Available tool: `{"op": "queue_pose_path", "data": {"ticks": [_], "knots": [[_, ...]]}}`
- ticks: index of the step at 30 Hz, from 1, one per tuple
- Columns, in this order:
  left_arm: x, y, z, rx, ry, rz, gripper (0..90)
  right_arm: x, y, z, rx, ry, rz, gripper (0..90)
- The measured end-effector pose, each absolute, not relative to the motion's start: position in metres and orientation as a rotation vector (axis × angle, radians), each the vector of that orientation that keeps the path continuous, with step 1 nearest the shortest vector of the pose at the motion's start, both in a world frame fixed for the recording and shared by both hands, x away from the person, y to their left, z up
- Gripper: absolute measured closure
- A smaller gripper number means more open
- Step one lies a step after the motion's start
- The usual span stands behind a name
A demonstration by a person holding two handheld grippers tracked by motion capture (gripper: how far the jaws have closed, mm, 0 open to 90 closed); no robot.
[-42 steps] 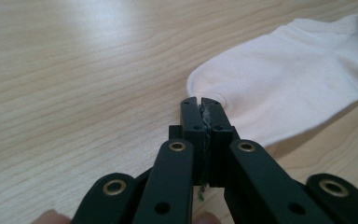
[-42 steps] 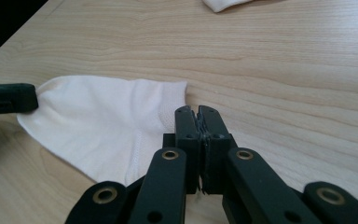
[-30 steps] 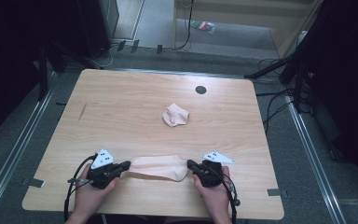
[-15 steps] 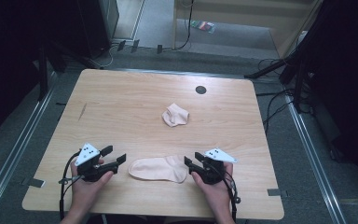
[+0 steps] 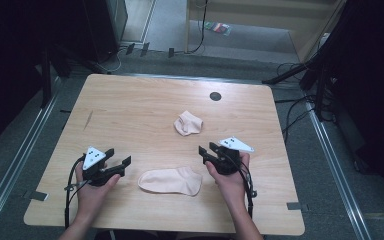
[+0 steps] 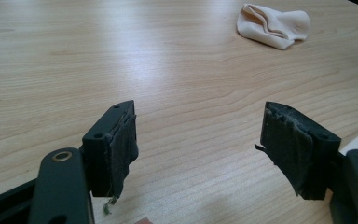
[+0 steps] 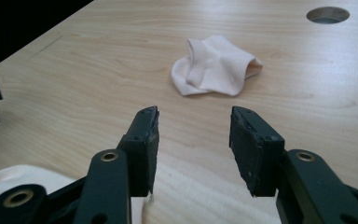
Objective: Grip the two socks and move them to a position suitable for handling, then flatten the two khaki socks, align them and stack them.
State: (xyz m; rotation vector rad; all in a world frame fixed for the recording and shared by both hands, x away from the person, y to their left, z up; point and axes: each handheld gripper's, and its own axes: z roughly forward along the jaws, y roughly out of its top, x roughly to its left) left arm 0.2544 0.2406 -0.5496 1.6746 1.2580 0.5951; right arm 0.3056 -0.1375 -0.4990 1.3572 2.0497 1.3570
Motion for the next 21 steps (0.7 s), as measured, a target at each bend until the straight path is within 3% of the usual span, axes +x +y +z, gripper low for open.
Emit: {"op": "queue_pose_path", "data": {"ticks": [17, 21], "knots": [[0.256, 0.244, -0.550, 1.647, 1.294, 0.557, 30.1, 0.365, -0.103, -0.498, 1.297, 2.071, 1.238, 51.8], [0.256, 0.244, -0.550, 1.653, 1.297, 0.556, 30.7, 0.377, -0.097, -0.505, 1.315, 2.081, 1.226, 56.9]]}}
